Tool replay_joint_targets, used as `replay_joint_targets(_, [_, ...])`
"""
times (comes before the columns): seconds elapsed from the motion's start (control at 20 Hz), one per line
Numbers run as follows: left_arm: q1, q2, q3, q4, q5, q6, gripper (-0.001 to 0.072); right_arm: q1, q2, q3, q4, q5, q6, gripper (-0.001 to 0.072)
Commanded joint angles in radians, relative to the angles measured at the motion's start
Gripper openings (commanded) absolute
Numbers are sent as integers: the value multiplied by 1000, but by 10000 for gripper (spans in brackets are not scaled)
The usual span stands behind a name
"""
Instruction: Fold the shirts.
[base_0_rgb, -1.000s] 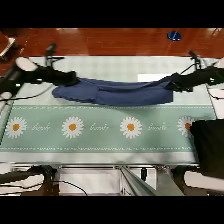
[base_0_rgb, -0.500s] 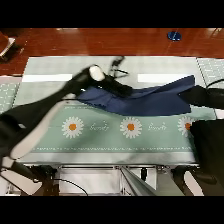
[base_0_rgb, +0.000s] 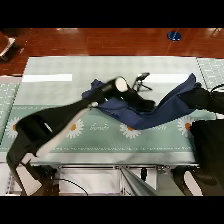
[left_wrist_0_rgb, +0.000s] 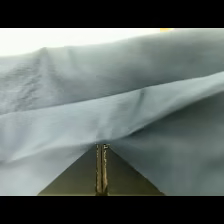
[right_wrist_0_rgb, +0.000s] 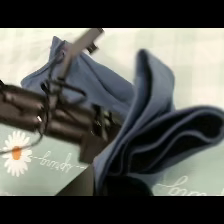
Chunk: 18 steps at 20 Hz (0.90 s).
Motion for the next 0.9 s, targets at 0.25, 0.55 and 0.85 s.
replay_joint_targets(0.25, [542, 370, -131, 264, -242, -20, 12, 311, -337, 233, 114, -170, -32, 21])
replay_joint_targets(0.55, [708, 810, -534, 269, -134, 57, 12, 563, -801, 562, 129, -268, 16, 22])
replay_joint_targets(0.85, [676, 976, -882, 228, -40, 56, 12, 668, -1107, 764, 160, -285, 56, 22])
